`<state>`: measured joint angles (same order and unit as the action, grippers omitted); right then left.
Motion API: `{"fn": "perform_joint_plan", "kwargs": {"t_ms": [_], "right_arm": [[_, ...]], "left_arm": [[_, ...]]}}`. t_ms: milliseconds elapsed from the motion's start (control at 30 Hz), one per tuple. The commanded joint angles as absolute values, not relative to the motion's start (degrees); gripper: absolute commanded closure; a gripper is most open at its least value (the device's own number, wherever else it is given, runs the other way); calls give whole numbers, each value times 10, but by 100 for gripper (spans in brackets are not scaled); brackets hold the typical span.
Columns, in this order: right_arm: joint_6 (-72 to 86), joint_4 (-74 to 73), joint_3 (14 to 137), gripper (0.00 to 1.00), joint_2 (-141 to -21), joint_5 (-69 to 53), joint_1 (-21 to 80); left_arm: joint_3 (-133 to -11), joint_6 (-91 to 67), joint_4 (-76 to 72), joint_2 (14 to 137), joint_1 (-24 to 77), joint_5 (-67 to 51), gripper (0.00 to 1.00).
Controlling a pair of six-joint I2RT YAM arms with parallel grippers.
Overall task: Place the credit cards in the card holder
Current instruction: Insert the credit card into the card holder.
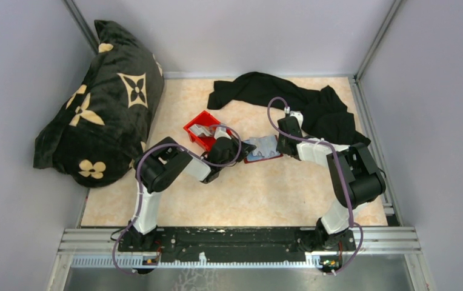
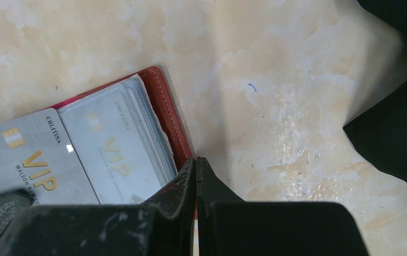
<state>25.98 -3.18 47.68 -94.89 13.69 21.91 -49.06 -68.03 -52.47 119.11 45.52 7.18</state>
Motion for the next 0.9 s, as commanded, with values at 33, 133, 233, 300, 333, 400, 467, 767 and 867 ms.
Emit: {"fn": "perform_joint_plan", "kwargs": {"t_ms": [33, 133, 233, 300, 333, 400, 467, 767, 867], "right_arm": [[260, -77, 461, 100, -990, 92, 234], [259, -78, 463, 100, -991, 91, 234], [260, -77, 463, 100, -991, 90, 234], [261, -75, 462, 100, -992, 88, 234], [261, -76, 461, 100, -991, 88, 235], [262, -74, 461, 100, -992, 87, 235], [262, -74, 459, 100, -991, 88, 235], [264, -70, 456, 100, -992, 86, 235], [265, -68, 454, 100, -992, 86, 235]], "left_arm": [[-510, -663, -522, 1211, 454, 52, 100], [-509, -663, -521, 1212, 453, 51, 100], [-503, -665, -521, 1211, 454, 55, 100], [-500, -667, -522, 1211, 455, 58, 100], [-501, -668, -523, 1212, 455, 57, 100], [-501, -670, -525, 1215, 456, 55, 100], [-502, -671, -526, 1217, 459, 54, 100], [-471, -675, -527, 1206, 466, 69, 100], [-462, -681, -528, 1206, 469, 73, 100]]}}
